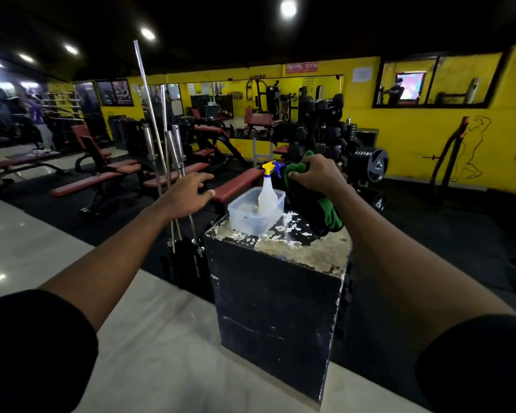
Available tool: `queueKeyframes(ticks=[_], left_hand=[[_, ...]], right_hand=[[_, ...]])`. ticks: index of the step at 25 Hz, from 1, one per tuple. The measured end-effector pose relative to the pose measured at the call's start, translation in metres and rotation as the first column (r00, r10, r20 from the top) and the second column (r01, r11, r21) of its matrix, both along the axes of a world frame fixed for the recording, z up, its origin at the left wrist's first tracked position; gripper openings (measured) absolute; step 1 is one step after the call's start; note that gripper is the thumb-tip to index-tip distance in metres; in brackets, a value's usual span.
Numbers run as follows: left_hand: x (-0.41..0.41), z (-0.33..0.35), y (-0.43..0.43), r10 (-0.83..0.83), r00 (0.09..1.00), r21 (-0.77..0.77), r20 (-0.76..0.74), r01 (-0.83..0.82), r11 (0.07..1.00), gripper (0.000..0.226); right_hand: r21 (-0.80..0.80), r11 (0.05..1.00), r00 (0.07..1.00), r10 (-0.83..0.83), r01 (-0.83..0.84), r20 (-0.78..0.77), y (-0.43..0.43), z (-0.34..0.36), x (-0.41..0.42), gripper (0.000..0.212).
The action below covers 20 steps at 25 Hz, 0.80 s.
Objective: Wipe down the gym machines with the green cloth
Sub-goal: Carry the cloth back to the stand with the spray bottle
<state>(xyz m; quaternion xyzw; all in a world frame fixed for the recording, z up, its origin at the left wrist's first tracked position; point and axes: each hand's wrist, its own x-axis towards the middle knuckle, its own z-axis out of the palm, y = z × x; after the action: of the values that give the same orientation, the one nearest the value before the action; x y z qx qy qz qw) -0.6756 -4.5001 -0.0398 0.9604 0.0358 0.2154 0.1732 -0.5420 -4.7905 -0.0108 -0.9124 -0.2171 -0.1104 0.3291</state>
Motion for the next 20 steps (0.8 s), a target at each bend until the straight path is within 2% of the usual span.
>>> queueKeyframes(ticks=[5,11,20], left_hand=[[0.111,-0.008,0.081,-0.070,0.997,0.019,-0.042,0.071,0.997,0.055],[0.220,-0.015,0.164,-0.127,0.992,-0.006,-0.002,0.127,0.992,0.051],[0.370,-0.054,0.264,-0.312,0.949,-0.038,-0.039,0.311,0.950,0.046]], right_hand=[[0.016,0.999,0.999,-0.043,0.043,0.025,0.077,-0.006,0.092,0.038],[0.008,0.995,0.994,-0.102,0.102,0.023,0.163,-0.016,0.173,0.038],[0.034,0.952,0.952,-0.306,0.305,0.024,0.262,-0.040,0.265,0.038]])
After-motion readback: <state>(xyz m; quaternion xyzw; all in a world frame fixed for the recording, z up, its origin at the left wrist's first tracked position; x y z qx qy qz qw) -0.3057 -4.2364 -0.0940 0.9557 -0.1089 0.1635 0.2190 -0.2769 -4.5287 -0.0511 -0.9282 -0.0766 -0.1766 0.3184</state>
